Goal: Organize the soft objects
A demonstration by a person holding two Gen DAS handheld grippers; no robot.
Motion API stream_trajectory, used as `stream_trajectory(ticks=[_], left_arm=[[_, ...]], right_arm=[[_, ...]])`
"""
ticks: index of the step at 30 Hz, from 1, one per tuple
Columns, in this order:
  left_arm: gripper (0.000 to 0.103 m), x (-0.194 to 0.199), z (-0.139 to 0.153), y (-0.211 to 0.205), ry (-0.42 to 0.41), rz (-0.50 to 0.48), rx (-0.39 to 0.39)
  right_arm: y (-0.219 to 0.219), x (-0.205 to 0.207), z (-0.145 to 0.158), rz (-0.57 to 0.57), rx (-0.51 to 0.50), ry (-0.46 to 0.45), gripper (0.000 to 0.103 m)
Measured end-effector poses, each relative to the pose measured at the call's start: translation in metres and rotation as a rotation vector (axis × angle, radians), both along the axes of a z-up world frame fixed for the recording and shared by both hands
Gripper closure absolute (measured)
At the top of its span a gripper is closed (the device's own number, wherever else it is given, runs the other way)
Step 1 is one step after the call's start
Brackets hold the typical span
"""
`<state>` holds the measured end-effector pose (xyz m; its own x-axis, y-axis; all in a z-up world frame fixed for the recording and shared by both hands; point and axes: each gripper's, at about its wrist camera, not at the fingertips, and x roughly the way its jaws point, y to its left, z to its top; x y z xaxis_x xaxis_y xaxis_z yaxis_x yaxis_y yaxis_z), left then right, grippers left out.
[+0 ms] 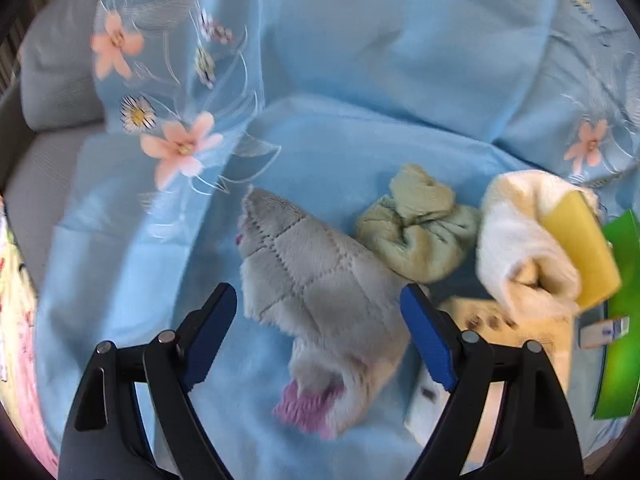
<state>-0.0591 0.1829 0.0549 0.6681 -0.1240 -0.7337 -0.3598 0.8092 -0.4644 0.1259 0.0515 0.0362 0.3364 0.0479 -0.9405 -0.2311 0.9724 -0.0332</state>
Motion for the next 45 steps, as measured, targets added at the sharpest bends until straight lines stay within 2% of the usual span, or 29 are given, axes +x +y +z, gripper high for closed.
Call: stream_trajectory(ticks=[3, 5, 6, 7, 10, 11, 13, 15, 19, 27, 29, 32, 34, 41, 43, 45], left_arm=[[0.027, -0.003, 0.003, 0.003, -0.003, 0.021, 0.035], [0.027, -0.003, 0.004, 0.005, -0.010, 0.020, 0.046], [0.027, -0.003, 0.005, 0.006, -0.012, 0.018, 0.049], [0.027, -0.003, 0.005, 0.007, -0.013, 0.016, 0.049], [0.027, -0.003, 0.005, 0.011, -0.015, 0.019, 0.034], [0.027, -0.004, 0.004, 0.012, -0.018, 0.009, 0.004], [0.027, -0.005, 0.001, 0.015, -0.041, -0.038, -0.105], [0.027, -0.006, 0.002, 0.015, -0.049, -0.054, -0.149], [0.027, -0.007, 0.007, 0.007, -0.026, -0.012, -0.013], [0.027, -0.009, 0.007, -0.007, -0.024, -0.039, 0.026], [0.027, -0.008, 0.007, -0.013, -0.025, -0.053, 0.041], [0.027, -0.007, 0.006, -0.021, -0.027, -0.075, 0.034], [0.027, -0.005, 0.005, -0.027, -0.027, -0.094, 0.028], [0.027, -0.004, 0.009, -0.055, -0.058, -0.195, 0.023], [0.027, -0.003, 0.010, -0.062, -0.072, -0.234, 0.005], [0.027, -0.002, 0.010, -0.069, -0.075, -0.261, -0.013]], right_arm=[[0.002, 0.008, -0.017, 0.018, -0.048, 0.024, 0.040], [0.003, 0.008, -0.019, 0.037, -0.074, -0.014, 0.064], [0.002, 0.007, -0.018, 0.040, -0.077, -0.032, 0.072], [0.002, 0.005, -0.017, 0.046, -0.088, -0.046, 0.086], [-0.004, -0.005, -0.002, 0.070, -0.038, -0.065, 0.089], [-0.008, -0.011, 0.007, 0.080, 0.011, -0.061, 0.089], [-0.015, -0.023, 0.027, 0.097, 0.089, -0.069, 0.089], [-0.019, -0.041, 0.050, 0.126, 0.140, -0.105, 0.089], [-0.043, -0.082, 0.094, 0.184, 0.257, -0.162, 0.088], [-0.092, -0.149, 0.124, 0.216, 0.338, -0.249, 0.088], [-0.106, -0.162, 0.131, 0.206, 0.338, -0.298, 0.088], [-0.120, -0.174, 0.131, 0.178, 0.278, -0.363, 0.087], [-0.127, -0.177, 0.119, 0.155, 0.262, -0.356, 0.087], [-0.130, -0.179, 0.037, 0.145, 0.100, -0.188, 0.084], [-0.137, -0.175, 0.024, 0.092, 0.109, -0.133, 0.082], [-0.145, -0.170, 0.019, 0.067, 0.146, -0.088, 0.076]])
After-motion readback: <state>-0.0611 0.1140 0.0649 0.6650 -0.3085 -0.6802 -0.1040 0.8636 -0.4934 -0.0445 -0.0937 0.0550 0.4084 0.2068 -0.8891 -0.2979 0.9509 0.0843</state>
